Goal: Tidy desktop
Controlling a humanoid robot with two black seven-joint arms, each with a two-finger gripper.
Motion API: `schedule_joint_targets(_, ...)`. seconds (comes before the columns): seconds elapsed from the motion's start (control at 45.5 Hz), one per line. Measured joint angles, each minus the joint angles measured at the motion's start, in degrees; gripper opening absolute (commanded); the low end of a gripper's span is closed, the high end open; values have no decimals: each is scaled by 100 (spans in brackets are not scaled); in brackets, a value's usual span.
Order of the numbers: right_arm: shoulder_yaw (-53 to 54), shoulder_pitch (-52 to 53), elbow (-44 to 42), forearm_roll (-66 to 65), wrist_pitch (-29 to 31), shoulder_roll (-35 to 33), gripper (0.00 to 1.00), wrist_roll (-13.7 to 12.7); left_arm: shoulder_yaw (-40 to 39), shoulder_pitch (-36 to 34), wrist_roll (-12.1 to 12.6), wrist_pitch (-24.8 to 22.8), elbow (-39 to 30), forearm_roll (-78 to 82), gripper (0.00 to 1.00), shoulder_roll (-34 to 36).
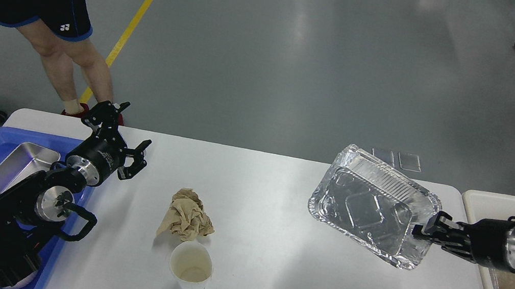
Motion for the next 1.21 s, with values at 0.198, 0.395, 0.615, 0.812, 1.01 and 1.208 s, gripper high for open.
schedule_joint_targets(0.198, -140, 397, -1036, -54, 26, 1004, 0, -154, 41, 43, 6, 11, 1, 15, 97, 42)
schedule_joint_targets(0.395, -619, 940, -1954, -27, 246, 1911, 0, -255, 76, 66, 6, 84, 3, 25, 97, 49)
schedule_joint_targets(0.615, -1115, 1586, -2053, -23, 676, 2625, 0, -426, 79, 83, -3, 102, 3, 31, 97, 23)
schedule_joint_targets(0.812, -1632, 2105, -2300, 119, 756, 3124, 0, -445, 79, 83, -3, 103, 3, 33, 97, 55)
schedule_joint_targets(1.01, -1670, 2137, -2387, 229, 777, 3207, 0, -445, 79, 84, -3, 96, 3, 38, 97, 60)
schedule_joint_targets(1.208, -1670, 2104, -2388, 238, 778, 3211, 0, -445, 207, 93, 3, 88, -242, 39, 97, 33)
